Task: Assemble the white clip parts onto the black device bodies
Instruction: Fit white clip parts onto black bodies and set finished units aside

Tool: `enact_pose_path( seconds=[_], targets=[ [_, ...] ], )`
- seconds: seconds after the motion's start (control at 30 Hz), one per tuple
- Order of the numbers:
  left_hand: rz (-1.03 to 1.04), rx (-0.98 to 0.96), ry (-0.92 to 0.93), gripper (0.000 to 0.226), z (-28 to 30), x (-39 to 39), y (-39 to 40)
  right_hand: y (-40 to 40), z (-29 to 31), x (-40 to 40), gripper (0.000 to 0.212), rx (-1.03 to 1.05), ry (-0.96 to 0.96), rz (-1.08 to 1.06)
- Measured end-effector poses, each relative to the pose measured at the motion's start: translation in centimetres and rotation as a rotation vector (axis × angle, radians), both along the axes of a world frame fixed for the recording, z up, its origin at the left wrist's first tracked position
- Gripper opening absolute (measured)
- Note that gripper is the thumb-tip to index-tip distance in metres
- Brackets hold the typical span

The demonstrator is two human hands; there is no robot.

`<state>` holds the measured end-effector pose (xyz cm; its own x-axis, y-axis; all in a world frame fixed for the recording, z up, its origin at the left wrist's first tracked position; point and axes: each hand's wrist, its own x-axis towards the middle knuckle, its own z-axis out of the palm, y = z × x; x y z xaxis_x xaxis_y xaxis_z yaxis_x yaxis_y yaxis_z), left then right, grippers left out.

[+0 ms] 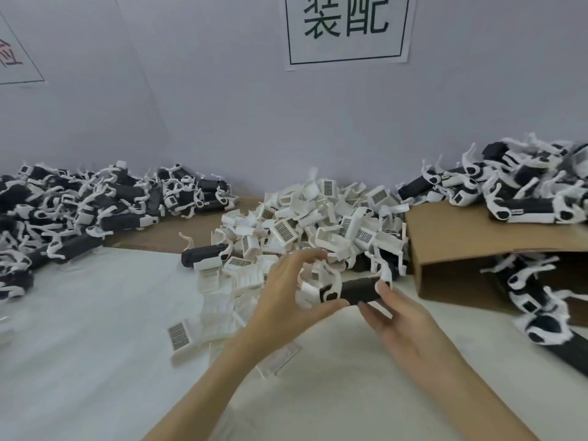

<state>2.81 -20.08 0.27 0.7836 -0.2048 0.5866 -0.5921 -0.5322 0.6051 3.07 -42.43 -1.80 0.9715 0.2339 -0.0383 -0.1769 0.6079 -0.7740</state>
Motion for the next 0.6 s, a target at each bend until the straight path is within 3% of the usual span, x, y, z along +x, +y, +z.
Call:
enact_pose_path(
  seconds=[0.17,0.3,0.6],
  targets=[
    [-0.003,-0.278,0.224,0.076,-0.1,0.2,0.2,0.1,0.0,-0.1,0.042,0.033,-0.017,0.012],
    [-0.063,-0.286,0.402,0.077,-0.1,0.2,0.9,0.9,0.2,-0.8,0.037,0.075,-0.057,0.034],
    [-0.152,-0.323,0.399,0.085,0.3,0.0,2.1,0.9,0.7,-1.5,0.040,-0.127,-0.160,0.004]
  ],
)
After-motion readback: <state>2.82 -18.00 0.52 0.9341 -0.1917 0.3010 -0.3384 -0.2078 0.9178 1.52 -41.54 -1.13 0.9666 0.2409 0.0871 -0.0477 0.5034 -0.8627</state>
